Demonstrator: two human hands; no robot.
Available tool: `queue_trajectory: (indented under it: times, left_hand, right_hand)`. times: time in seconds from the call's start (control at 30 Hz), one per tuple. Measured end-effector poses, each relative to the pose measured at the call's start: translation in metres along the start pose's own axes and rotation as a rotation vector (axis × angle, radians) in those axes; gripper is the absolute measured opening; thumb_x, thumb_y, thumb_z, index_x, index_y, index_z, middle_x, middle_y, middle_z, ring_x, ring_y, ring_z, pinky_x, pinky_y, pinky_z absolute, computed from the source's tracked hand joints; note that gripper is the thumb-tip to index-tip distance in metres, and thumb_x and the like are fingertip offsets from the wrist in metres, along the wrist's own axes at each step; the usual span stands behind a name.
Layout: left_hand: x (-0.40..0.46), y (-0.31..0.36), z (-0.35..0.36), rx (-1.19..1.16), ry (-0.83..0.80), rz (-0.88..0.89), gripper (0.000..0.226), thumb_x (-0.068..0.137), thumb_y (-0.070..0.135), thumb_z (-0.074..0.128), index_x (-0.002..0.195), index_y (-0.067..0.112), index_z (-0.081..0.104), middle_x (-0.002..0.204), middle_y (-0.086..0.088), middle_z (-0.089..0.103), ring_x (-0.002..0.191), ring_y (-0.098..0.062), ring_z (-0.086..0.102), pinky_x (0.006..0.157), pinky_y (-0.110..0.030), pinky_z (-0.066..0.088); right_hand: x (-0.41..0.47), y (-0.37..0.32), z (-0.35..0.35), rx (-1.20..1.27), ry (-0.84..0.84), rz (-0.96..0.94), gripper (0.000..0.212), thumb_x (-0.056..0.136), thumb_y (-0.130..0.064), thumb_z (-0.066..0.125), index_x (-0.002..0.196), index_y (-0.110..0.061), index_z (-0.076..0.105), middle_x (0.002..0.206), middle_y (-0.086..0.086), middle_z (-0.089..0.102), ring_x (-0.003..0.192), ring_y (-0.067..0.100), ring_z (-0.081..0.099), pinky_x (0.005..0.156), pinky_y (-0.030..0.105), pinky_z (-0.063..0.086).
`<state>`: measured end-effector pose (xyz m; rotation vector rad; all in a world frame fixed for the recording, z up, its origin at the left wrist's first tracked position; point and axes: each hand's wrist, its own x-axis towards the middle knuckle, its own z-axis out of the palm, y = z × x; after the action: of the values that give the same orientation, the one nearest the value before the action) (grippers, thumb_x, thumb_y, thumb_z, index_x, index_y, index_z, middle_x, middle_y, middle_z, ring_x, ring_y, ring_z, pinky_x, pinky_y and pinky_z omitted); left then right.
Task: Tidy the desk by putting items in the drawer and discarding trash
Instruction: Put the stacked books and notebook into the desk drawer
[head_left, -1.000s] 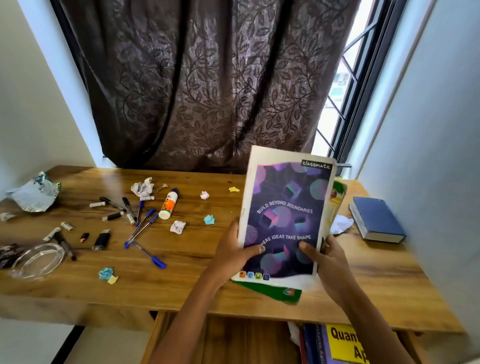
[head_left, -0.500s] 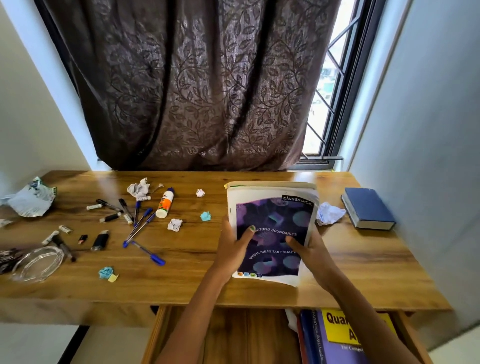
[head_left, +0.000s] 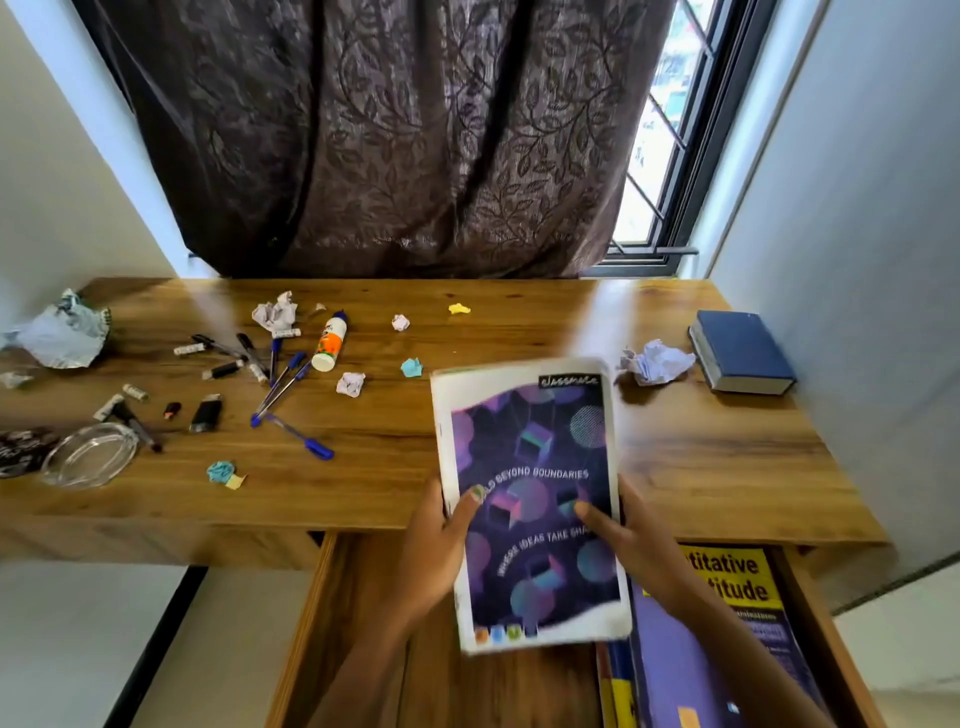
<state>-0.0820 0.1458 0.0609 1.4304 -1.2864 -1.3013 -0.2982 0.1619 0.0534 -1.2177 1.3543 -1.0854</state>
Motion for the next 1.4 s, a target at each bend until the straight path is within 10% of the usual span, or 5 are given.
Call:
queue_trajectory:
  times: [0.23,0.4,0.67,1.2,1.4]
  left_hand:
    - [-0.050,-0.101,0.005,0.199,0.009,-0.222,0.034,0.089,0.038,0.057,0.119,0.022,0.053,0.107,0.004,0.066,0.098,-0.013,0.064,0.092,-0.040,0.051]
    - [-0.054,-0.116,0.012,0.176,-0.025,-0.297,0.023,0.095,0.005,0.049,0.118,0.008,0.049,0.114,-0.008,0.061,0.098,-0.011,0.058,0.075,-0.005,0.044]
    - [-0.066,-0.151,0.017,0.206,-0.064,-0.452,0.048,0.097,0.021,0.047,0.140,0.003,0.036,0.137,-0.014,0.050,0.126,-0.024,0.049,0.106,-0.044,0.041]
    - [-0.113,-0.157,0.029,0.593,0.091,-0.438,0.067,0.084,-0.006,0.056,0.145,0.009,0.031,0.137,-0.022,0.040,0.125,-0.033,0.042,0.107,-0.029,0.028]
    - [-0.110,-0.152,0.033,0.587,0.028,-0.388,0.062,0.089,0.002,0.055,0.145,0.014,0.032,0.136,-0.015,0.040,0.120,-0.024,0.044,0.098,-0.018,0.034]
  right_hand:
    - [-0.050,0.087,0.019,-0.158,-0.119,0.268,0.030,0.089,-0.004,0.058,0.108,-0.026,0.050,0.109,-0.007,0.063,0.098,0.008,0.061,0.083,0.020,0.051]
    - [-0.063,0.100,0.017,-0.159,-0.137,0.405,0.031,0.092,-0.010,0.055,0.116,-0.026,0.044,0.115,-0.012,0.059,0.103,-0.004,0.055,0.080,0.012,0.049]
    - [-0.081,0.107,0.022,-0.313,-0.190,0.538,0.030,0.094,-0.014,0.052,0.119,-0.019,0.036,0.120,0.001,0.056,0.098,0.007,0.056,0.071,0.010,0.048]
    - [-0.124,0.103,0.053,-0.649,-0.392,0.692,0.093,0.090,-0.010,0.054,0.145,-0.009,-0.020,0.147,0.014,0.031,0.121,0.022,0.050,0.095,0.029,0.043]
    - [-0.115,0.065,0.039,-1.095,-0.404,0.430,0.033,0.094,-0.026,0.043,0.122,-0.010,0.052,0.124,0.010,0.057,0.113,0.026,0.054,0.090,0.032,0.045]
